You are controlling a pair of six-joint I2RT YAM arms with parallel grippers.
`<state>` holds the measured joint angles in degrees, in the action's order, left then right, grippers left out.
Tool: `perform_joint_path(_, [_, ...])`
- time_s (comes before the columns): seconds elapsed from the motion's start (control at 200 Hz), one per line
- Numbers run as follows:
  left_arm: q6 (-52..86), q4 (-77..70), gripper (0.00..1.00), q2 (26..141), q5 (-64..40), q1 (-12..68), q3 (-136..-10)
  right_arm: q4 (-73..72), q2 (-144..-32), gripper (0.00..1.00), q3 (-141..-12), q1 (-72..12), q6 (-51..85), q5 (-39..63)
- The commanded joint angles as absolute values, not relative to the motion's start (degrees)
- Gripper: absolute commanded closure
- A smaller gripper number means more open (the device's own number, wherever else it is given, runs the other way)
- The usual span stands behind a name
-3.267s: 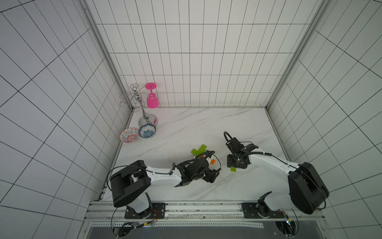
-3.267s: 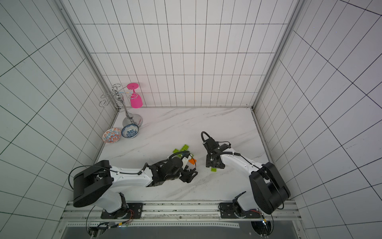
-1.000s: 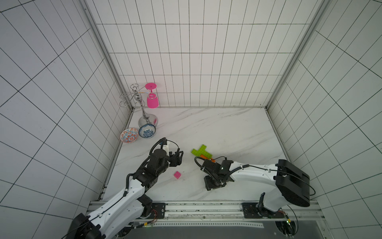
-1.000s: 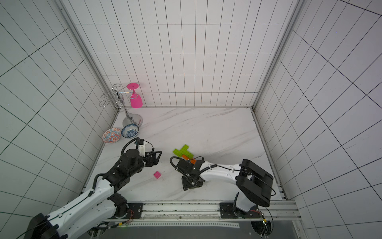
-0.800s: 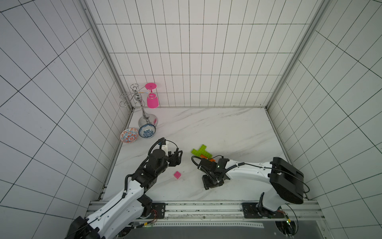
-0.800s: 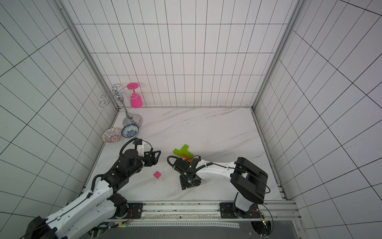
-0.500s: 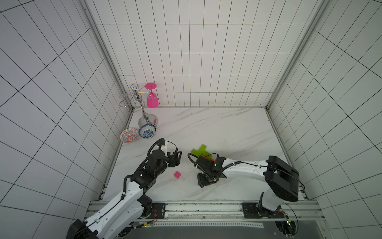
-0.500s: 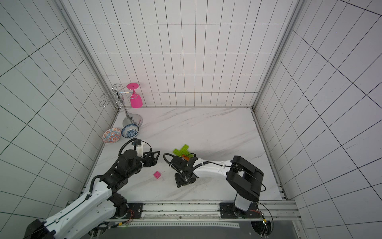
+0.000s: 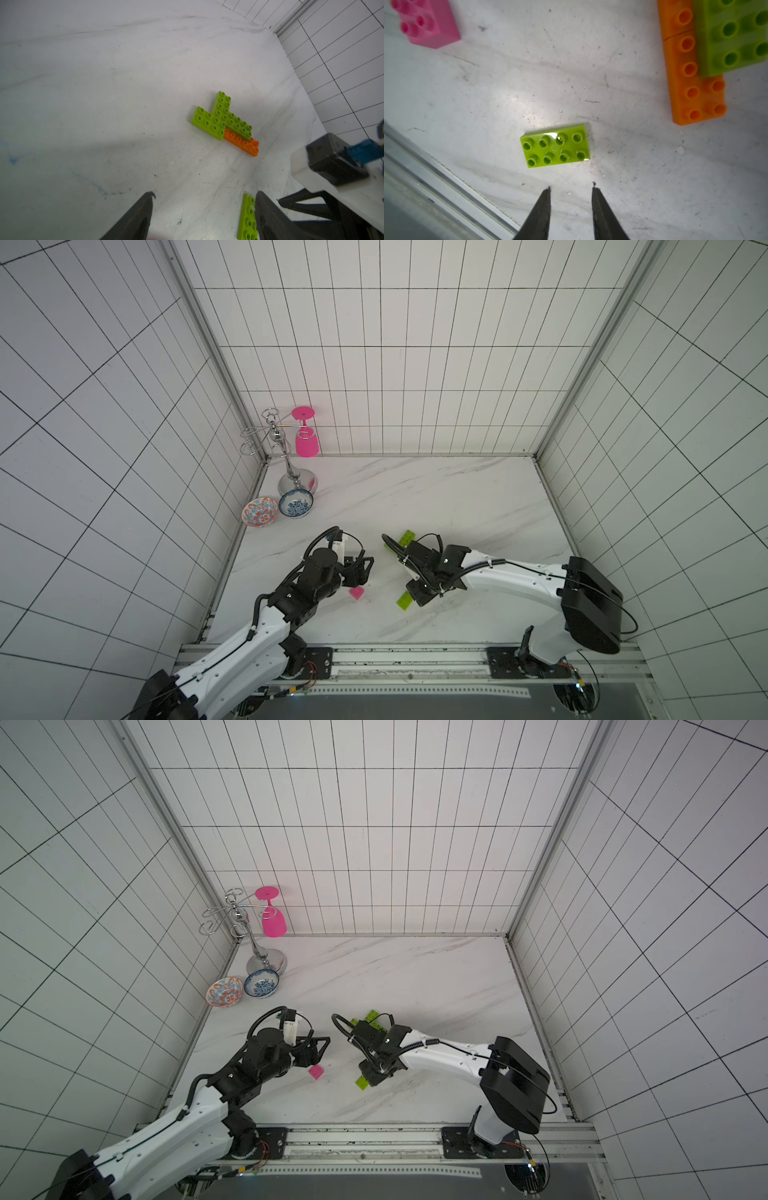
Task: Assemble a small pinwheel with lego
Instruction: Move the lego brick at the center of the board, then pick up the lego brick from the center of the board.
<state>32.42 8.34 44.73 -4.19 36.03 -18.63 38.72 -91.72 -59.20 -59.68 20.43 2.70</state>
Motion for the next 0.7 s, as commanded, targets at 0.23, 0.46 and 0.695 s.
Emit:
perform_joint_path(0.23, [35.9,5.7,0.22,44.8,0.7,39.2,-17.4,44.0,-98.9,0.70,-69.9,-58.5,11.3,1.7])
perform_joint_path(0.46, [38.4,10.3,0.22,38.3,6.9,37.7,-15.7,44.3,-102.3,0.70,-71.5,-58.3,9.9,2.1])
perform_joint_path(0.695, [38.3,10.2,0.22,34.8,6.4,36.4,-14.2,44.9,-104.4,0.74,-72.5,-57.9,9.2,1.3])
